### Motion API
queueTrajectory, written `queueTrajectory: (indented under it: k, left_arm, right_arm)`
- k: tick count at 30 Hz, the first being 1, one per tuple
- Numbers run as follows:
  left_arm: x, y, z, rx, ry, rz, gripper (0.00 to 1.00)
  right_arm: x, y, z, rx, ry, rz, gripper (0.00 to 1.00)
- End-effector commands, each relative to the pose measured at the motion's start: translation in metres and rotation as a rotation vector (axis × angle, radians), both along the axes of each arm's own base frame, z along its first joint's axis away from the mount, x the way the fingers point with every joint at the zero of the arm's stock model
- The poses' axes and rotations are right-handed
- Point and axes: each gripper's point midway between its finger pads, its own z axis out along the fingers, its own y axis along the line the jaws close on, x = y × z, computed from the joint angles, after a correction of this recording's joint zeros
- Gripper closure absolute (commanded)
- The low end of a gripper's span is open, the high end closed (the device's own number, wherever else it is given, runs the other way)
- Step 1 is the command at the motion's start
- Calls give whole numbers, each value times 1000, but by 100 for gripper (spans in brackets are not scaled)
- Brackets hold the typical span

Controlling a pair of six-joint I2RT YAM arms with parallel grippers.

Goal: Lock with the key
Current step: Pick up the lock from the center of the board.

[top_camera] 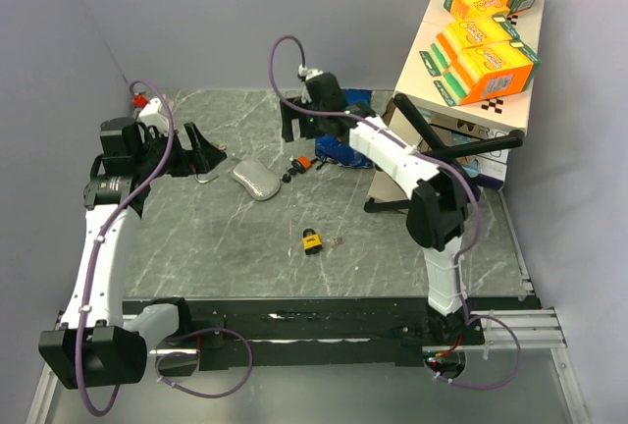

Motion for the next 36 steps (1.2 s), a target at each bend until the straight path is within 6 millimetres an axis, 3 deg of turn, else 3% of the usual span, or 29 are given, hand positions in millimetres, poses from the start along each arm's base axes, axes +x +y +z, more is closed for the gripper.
queueTrajectory:
  k: [1,8,13,24,32,36]
  left_arm:
    - [8,4,12,-20,-34,35,4]
    - [7,7,2,-20,-11,53,4]
    - [2,9,-4,-17,0,58,4]
    - [-8,15,-11,-15,19,88,4]
    - [-9,17,-15,-31,24,88,4]
    - [-9,18,-18,-33,35,81,4]
  right_arm:
    - [-2,-5,-33,-43,106,-142,0]
    - [8,2,-86,-95,168,-191,1]
    - [12,8,-109,-106,199,-187,1]
    - [29,10,-134,-141,175,-204,1]
    - [28,11,-152,-170,179,-170,2]
    - [26,15,-159,-176,185,-119,10]
